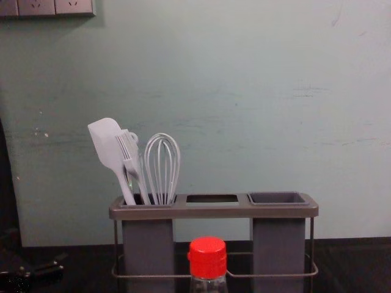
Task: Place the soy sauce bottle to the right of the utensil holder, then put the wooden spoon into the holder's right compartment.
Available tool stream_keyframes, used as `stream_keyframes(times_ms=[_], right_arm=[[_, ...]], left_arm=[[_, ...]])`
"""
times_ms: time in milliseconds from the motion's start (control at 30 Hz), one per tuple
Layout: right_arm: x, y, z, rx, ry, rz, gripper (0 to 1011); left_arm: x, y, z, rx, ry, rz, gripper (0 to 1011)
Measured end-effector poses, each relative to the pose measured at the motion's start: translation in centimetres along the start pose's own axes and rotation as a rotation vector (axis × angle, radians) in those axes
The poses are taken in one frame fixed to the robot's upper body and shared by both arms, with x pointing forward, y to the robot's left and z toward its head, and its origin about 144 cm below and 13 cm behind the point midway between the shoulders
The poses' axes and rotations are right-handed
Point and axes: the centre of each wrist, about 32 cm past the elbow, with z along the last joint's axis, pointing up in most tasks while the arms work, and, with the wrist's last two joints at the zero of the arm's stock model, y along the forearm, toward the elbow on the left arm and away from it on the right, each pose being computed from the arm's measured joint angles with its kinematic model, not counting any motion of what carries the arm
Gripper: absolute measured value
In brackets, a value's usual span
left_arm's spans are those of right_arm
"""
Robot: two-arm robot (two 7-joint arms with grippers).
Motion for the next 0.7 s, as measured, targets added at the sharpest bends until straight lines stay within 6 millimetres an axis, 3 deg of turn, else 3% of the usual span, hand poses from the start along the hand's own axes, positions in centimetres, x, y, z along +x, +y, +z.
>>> stream_keyframes(times_ms=[367,700], right_arm=[[0.2,-0.2,1.4,-0.031,0.075,0.260,1003],[-1.5,2.4,1.2,-0.068,0.016,0.446,1003]], left_arm=[[0.0,0.0,0.0,0.000,0.000,0.000,1005],[0.0,0.0,0.0,0.000,0.000,0.000,1005]])
